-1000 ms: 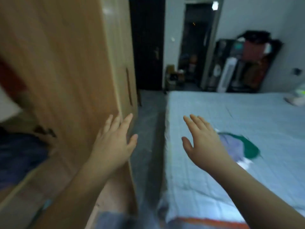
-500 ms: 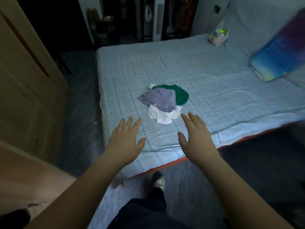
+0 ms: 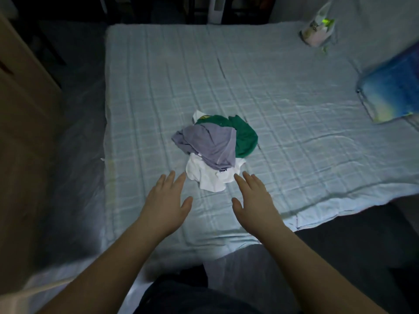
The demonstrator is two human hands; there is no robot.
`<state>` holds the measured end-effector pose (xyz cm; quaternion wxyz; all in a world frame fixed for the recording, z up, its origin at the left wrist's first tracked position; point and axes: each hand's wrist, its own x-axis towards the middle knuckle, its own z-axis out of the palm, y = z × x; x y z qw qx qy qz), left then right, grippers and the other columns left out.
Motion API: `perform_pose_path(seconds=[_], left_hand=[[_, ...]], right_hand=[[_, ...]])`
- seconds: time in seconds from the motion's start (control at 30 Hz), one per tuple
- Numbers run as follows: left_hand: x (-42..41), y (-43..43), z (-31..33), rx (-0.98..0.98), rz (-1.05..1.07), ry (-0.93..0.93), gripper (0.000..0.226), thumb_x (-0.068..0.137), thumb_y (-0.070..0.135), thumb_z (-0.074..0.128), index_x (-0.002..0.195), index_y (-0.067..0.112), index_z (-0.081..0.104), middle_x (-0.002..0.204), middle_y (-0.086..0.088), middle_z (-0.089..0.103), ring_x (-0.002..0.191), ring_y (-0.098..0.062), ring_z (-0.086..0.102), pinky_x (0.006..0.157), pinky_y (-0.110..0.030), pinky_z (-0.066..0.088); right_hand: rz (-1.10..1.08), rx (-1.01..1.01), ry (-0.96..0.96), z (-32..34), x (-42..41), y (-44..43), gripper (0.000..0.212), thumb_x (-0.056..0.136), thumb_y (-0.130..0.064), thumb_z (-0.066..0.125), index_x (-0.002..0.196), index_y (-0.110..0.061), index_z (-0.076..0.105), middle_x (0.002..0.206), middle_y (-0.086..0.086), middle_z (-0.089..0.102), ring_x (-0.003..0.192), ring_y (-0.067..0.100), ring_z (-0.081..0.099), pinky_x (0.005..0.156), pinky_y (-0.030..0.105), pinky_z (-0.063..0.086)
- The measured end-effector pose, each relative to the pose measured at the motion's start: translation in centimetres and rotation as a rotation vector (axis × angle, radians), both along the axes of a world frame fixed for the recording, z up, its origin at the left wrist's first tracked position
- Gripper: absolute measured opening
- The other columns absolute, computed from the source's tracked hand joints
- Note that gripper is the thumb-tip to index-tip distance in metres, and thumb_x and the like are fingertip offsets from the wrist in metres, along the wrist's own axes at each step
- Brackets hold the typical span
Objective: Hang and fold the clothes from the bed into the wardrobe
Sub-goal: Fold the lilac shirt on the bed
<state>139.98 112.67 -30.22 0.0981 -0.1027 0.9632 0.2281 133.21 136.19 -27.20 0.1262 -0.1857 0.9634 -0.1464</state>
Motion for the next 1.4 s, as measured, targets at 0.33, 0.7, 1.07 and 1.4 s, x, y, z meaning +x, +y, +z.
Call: perform_pose_path(seconds=[0.33, 0.7, 1.07, 1.4], left_hand=[[-16.0, 0.0, -8.0, 0.102, -0.042, -0.160, 0.071, 0.097, 0.038, 0.054, 0.157, 0.014, 0.024, 0.162, -0.018, 0.022, 0.148, -0.038, 0.021, 0.120, -0.046, 0.020], [-28.4, 7.7, -21.8, 0.391, 0.246, -0.195, 0.041, 0.089, 0.008, 0.059, 0.130, 0.004, 0.055, 0.127, -0.020, 0.058, 0.118, -0.034, 0.053, 0.099, -0.042, 0.043], [-33.5, 10.5, -28.1, 0.256, 0.434, -0.090, 0.017, 0.082, 0.011, 0.062, 0.099, 0.011, 0.059, 0.097, -0.009, 0.054, 0.086, -0.025, 0.052, 0.073, -0.037, 0.041], [-30.6, 9.7, -20.7, 0.223, 0.614, 0.016, 0.011, 0.083, 0.010, 0.048, 0.073, 0.009, 0.049, 0.064, 0.002, 0.048, 0.060, -0.009, 0.046, 0.053, -0.025, 0.032]], right_hand=[[-0.095, -0.004, -0.229, -7.0, -13.3, 1.0, 0.064, 0.095, -0.023, 0.056, 0.154, -0.015, 0.031, 0.161, 0.010, 0.028, 0.149, 0.029, 0.020, 0.120, 0.044, 0.023], [-0.122, -0.263, -0.447, -23.8, -28.2, 1.0, 0.041, 0.087, -0.002, 0.059, 0.129, -0.004, 0.055, 0.119, 0.012, 0.061, 0.109, 0.025, 0.056, 0.090, 0.028, 0.039], [-0.344, -0.319, -0.635, -32.5, -33.7, -1.5, 0.041, 0.082, -0.029, 0.069, 0.111, -0.009, 0.048, 0.103, 0.006, 0.056, 0.089, 0.023, 0.056, 0.077, 0.034, 0.046], [-0.260, -0.467, -0.646, -28.2, -35.3, 2.6, 0.011, 0.089, -0.014, 0.054, 0.078, -0.013, 0.053, 0.073, 0.002, 0.057, 0.066, 0.018, 0.051, 0.059, 0.028, 0.037]])
